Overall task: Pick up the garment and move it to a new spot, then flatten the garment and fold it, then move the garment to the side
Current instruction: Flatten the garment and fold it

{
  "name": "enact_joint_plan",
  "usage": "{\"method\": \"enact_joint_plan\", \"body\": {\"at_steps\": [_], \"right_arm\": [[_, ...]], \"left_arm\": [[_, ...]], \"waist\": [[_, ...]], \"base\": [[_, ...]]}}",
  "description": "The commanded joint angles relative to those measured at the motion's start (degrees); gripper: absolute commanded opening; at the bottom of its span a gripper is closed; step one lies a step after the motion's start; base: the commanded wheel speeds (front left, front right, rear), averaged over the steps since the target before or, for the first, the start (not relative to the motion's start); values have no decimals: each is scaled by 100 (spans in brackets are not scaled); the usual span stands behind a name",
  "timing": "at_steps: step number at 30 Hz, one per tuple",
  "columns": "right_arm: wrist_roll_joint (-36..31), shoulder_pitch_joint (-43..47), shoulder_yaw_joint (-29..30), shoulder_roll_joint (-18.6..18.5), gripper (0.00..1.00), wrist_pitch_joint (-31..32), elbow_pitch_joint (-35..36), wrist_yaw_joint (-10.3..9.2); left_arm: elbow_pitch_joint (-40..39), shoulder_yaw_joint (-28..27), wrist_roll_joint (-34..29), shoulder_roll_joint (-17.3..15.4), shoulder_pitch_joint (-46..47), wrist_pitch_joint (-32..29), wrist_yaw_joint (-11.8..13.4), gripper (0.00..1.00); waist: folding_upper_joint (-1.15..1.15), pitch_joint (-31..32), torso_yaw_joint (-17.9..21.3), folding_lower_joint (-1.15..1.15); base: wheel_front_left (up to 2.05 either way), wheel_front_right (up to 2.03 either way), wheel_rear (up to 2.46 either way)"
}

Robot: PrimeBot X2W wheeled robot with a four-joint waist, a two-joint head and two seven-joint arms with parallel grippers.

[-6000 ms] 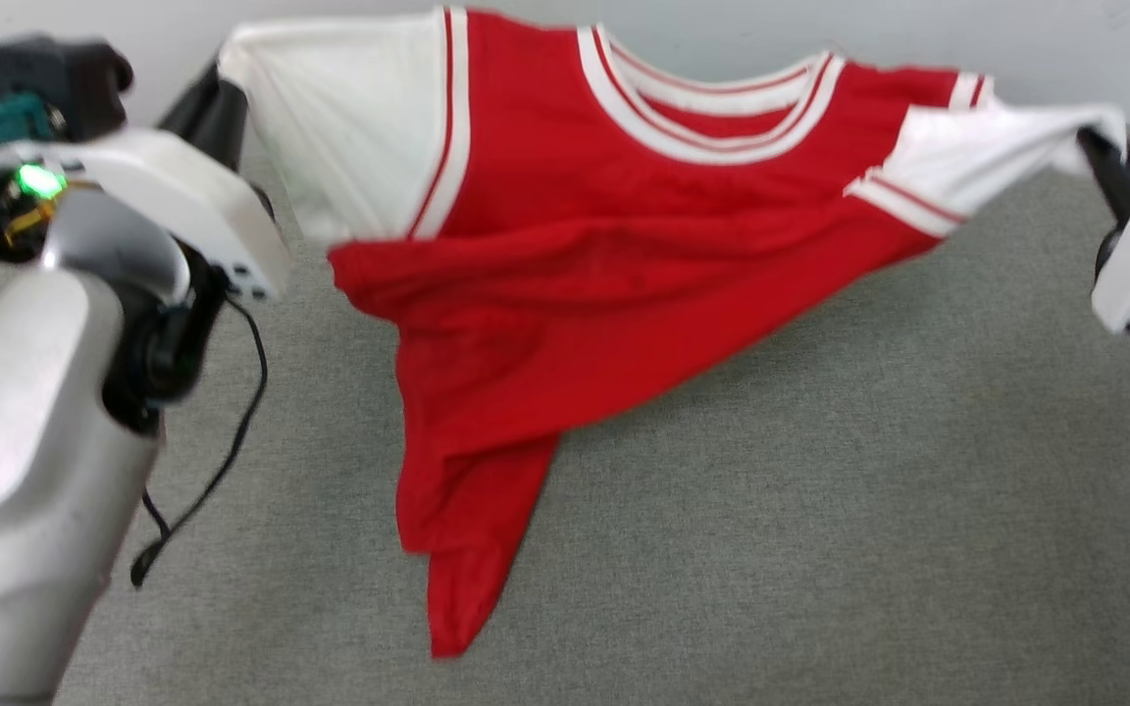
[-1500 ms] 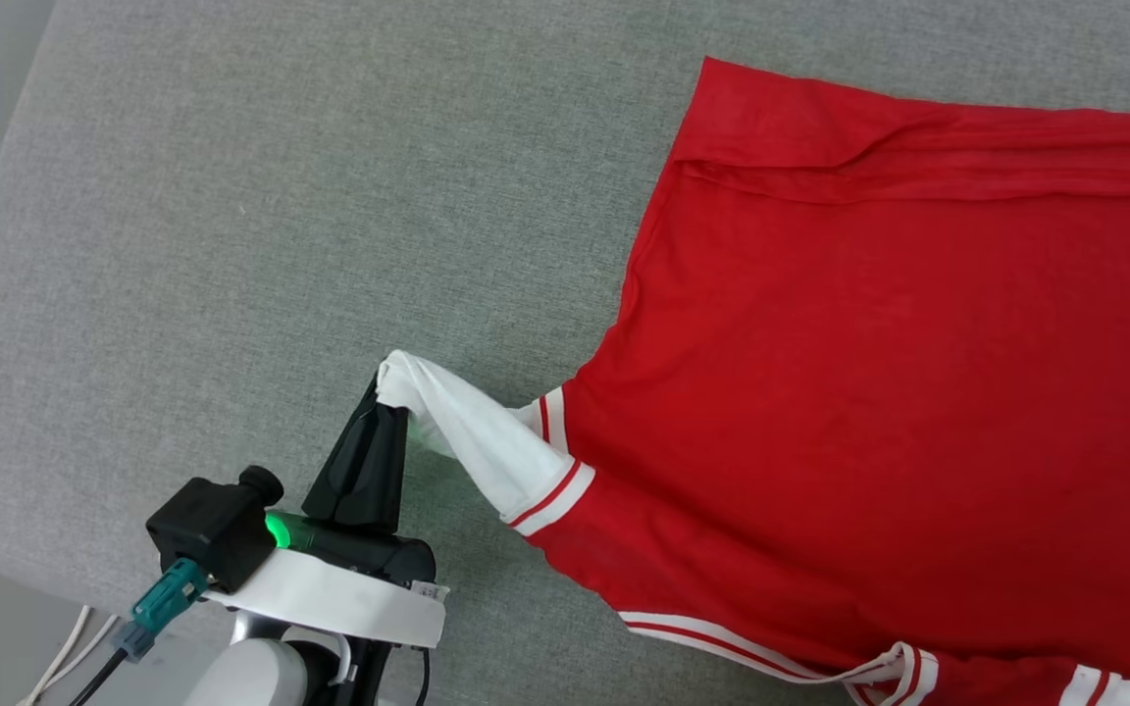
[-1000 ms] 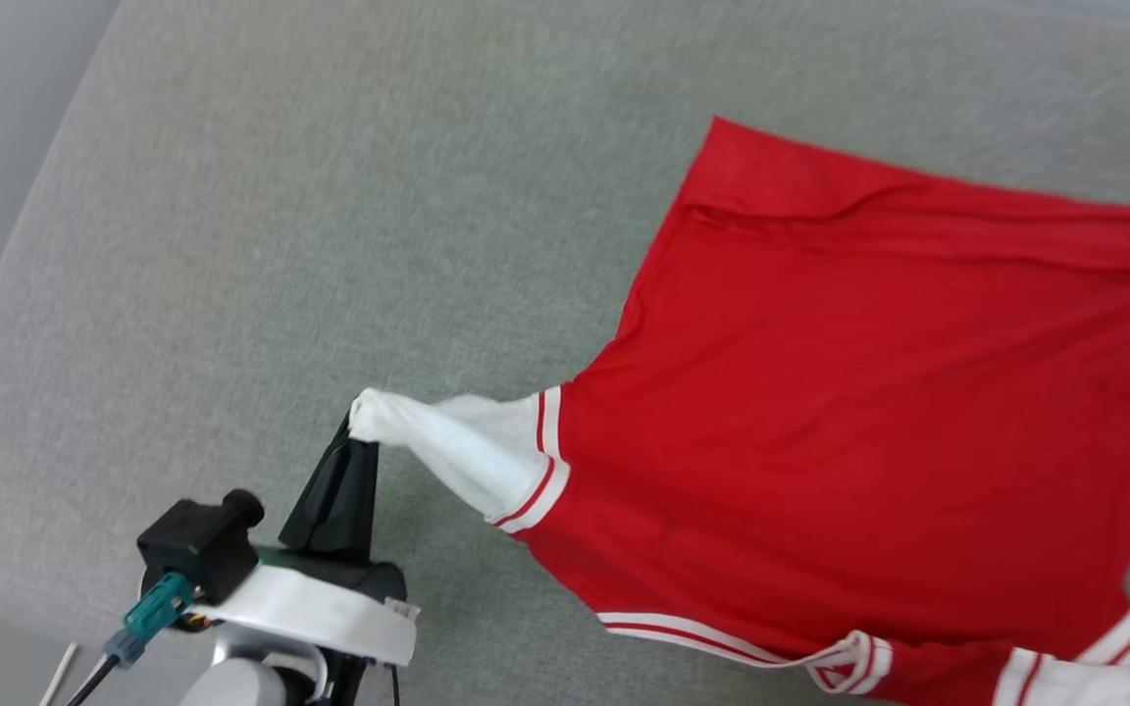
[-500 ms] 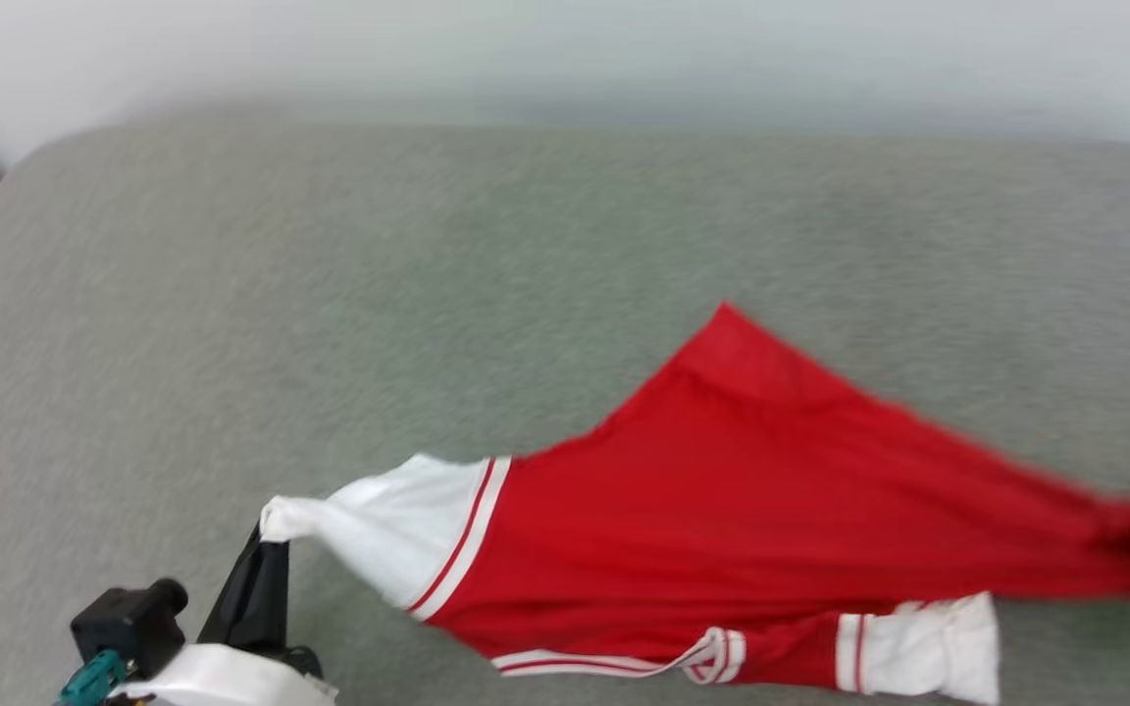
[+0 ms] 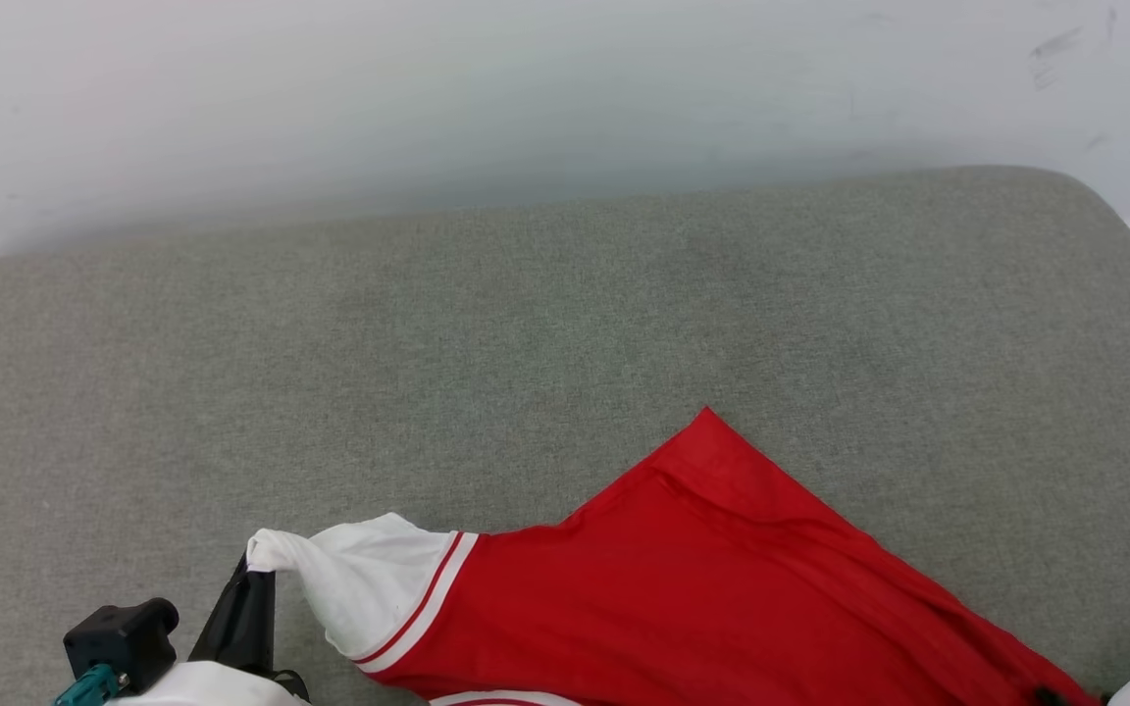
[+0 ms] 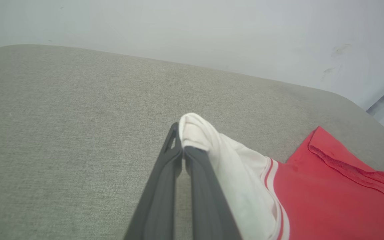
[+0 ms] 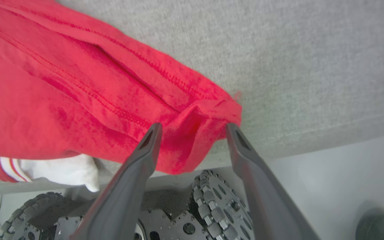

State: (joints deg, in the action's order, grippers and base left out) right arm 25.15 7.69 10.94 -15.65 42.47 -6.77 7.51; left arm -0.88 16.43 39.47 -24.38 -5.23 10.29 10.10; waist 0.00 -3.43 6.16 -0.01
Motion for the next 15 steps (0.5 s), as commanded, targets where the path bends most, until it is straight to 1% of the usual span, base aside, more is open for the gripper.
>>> {"method": "enact_joint_plan", "body": {"at_steps": [1, 5, 9, 12, 15], "right_arm": [[-24, 60, 23, 3, 100, -96, 74, -4], [88, 154, 138, 113, 100, -1139, 500, -4], [228, 71, 139, 60, 100, -1982, 814, -4], [310, -156, 21, -28, 100, -2207, 783, -4], [383, -508, -210, -150, 100, -2178, 654, -3]], "left_arm": [[-23, -3, 4, -18, -22, -1, 12, 0], [-51, 13, 17, -41, -82, -53, 51, 0], [-116, 15, 14, -65, -118, -99, 104, 0], [-187, 35, -17, -78, -59, -139, 139, 0], [-280, 44, -54, -92, 56, -169, 156, 0]], "waist": [[0, 26, 12, 1], [0, 129, 40, 1], [0, 162, 46, 1], [0, 105, 4, 1], [0, -28, -69, 1]], "base": [[0, 0, 0], [0, 0, 0], [0, 0, 0], [0, 0, 0], [0, 0, 0]]}}
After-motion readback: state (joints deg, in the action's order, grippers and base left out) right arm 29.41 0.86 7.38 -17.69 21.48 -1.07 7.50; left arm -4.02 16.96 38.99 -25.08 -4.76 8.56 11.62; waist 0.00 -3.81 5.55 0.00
